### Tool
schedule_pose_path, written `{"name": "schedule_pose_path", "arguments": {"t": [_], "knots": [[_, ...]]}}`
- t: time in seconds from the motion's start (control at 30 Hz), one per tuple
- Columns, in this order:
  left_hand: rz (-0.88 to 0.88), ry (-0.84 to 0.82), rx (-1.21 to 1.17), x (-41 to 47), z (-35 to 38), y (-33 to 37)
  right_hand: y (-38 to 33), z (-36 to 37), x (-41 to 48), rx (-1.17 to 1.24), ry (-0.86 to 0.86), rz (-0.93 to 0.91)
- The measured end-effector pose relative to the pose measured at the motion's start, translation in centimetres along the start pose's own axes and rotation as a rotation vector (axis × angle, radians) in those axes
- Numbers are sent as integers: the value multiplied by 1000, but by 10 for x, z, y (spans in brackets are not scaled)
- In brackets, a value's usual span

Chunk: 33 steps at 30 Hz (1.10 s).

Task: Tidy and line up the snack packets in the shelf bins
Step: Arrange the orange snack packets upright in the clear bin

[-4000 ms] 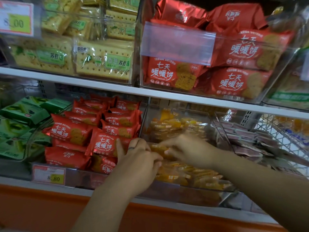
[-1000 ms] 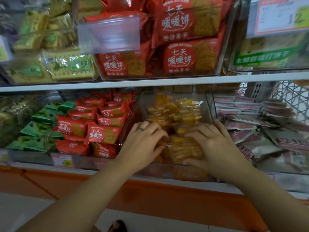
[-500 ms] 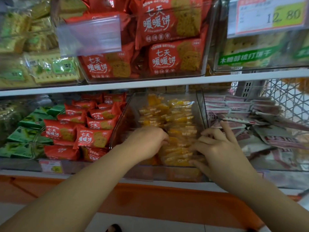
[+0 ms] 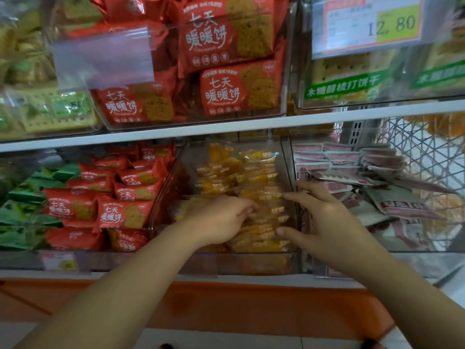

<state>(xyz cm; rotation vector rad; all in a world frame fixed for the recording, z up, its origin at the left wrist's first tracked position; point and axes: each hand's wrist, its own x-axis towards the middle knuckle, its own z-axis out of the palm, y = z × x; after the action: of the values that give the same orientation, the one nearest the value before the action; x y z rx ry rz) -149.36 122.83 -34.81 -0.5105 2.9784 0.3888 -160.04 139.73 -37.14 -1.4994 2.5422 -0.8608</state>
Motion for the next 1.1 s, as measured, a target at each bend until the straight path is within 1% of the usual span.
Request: {"name": "schedule_pose_path", "arguments": {"t": [0.07, 0.17, 0.33, 0.43, 0.5, 0.57, 0.6, 0.63, 0.7, 0.73, 0.77, 0.83, 0.87, 0.93, 1.0, 1.1], "knots": [[-34, 26, -48, -11, -2, 1, 2, -2, -1, -22, -29, -6], [-48, 160, -26, -31, 5, 9, 6, -3, -1, -98, -89, -32], [-133, 96, 82, -30, 22, 21, 10, -2, 1, -141, -134, -58], [-182, 100, -65, -18, 25, 22, 7, 2, 1, -165, -135, -72], [-193, 74, -154, -18, 27, 29, 4, 5, 1, -200, -155, -62], [-141, 46, -241, -24, 26, 29, 2, 8, -1, -224, -161, -67], [-110, 60, -262, -29, 20, 25, 0, 9, -1, -226, -143, -84], [-87, 116, -258, -32, 12, 18, 0, 10, 0, -225, -109, -103], [-83, 296, -178, -33, -4, -2, 2, 12, 1, -220, -52, -127], [-91, 366, -83, -30, -9, -11, 3, 13, 2, -221, -44, -131], [-100, 383, 33, -26, -11, -17, 3, 13, 2, -228, -53, -130], [-114, 281, 218, -17, -10, -21, 1, 11, 2, -266, -56, -152], [-115, 226, 266, -12, -8, -21, 1, 11, 2, -300, -23, -179], [-92, 179, 327, -4, -9, -22, 1, 12, 2, -357, 41, -203], [-63, 131, 303, 4, -14, -24, 2, 13, 4, -373, 52, -220], [-55, 8, 134, 13, -21, -22, 8, 16, 4, -376, 45, -247]]}}
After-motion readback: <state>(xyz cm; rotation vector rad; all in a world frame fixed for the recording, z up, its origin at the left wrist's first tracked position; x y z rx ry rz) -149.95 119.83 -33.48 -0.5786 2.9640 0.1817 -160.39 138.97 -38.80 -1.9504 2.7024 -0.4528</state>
